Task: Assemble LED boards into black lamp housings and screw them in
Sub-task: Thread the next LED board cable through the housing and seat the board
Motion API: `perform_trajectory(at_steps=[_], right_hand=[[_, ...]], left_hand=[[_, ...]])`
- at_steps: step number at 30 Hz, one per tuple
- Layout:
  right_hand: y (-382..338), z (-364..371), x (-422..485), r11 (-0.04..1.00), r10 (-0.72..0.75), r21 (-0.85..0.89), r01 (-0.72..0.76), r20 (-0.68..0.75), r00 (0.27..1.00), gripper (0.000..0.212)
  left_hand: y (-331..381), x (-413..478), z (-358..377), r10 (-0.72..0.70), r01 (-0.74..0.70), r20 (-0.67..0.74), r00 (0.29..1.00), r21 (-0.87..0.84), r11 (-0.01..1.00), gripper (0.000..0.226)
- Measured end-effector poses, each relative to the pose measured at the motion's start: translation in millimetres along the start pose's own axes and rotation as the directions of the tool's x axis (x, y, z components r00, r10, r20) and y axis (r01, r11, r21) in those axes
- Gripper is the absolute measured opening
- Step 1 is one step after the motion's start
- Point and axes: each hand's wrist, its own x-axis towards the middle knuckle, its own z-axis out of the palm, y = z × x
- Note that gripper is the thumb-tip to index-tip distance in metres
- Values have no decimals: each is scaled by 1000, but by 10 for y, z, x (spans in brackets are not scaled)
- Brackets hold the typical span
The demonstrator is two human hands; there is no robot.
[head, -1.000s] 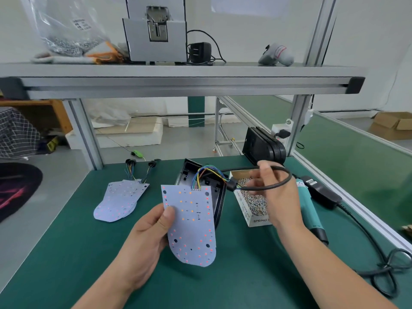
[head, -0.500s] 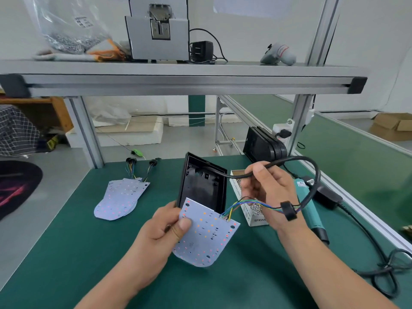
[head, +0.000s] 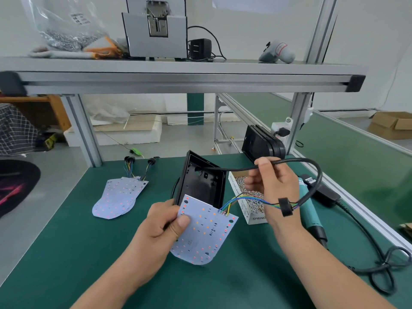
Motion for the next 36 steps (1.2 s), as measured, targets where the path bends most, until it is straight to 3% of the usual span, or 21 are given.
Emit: perform_trajectory(at_steps=[3,5,9,13,16,21,25,29,31,33,35,36], right_hand=[[-35,1,1,962,121,214,-167,211,970,21],[-3,40,-40,958,155,189,-217,299,942,15],[51,36,-27,983,182,-32,-179,244,953,14],[27,100,-111,960,267,-25,-279,384,884,13],[105,216,-212,965,261,-138,-223,445,856,13],[93,106,-135,951,262,46,-305,398,879,27],[127,0,-29,969,191,122,-216,193,962,10],[122,-48,-2,979,124,154,-135,77,989,14],[93,19,-51,989,131,37,-143,230,964,11],[123,42,-110,955,58,-287,75,429,902,10],[175,22,-106,759,-123,-533,374,448,886,9],[179,20,-103,750,-166,-539,383,407,898,12]], left_hand=[[-12,17,4,-9,9,1,1000,27,1000,77],[-33,16,0,-13,13,-15,1000,23,1000,74],[-62,-7,-2,-1,2,-26,1000,31,1000,67],[10,-28,24,85,-88,34,996,80,993,47],[46,-36,81,168,-174,51,984,167,970,36],[30,-64,91,64,-61,-21,998,133,989,58],[90,-52,88,90,-81,-77,993,113,990,57],[66,-55,101,94,-85,-82,992,107,991,58],[20,-74,120,74,-67,-62,995,111,992,58],[-2,-90,135,75,-68,-55,996,108,992,58],[0,-94,143,54,-48,-67,996,85,995,59],[-1,-95,141,49,-42,-79,996,78,996,58]])
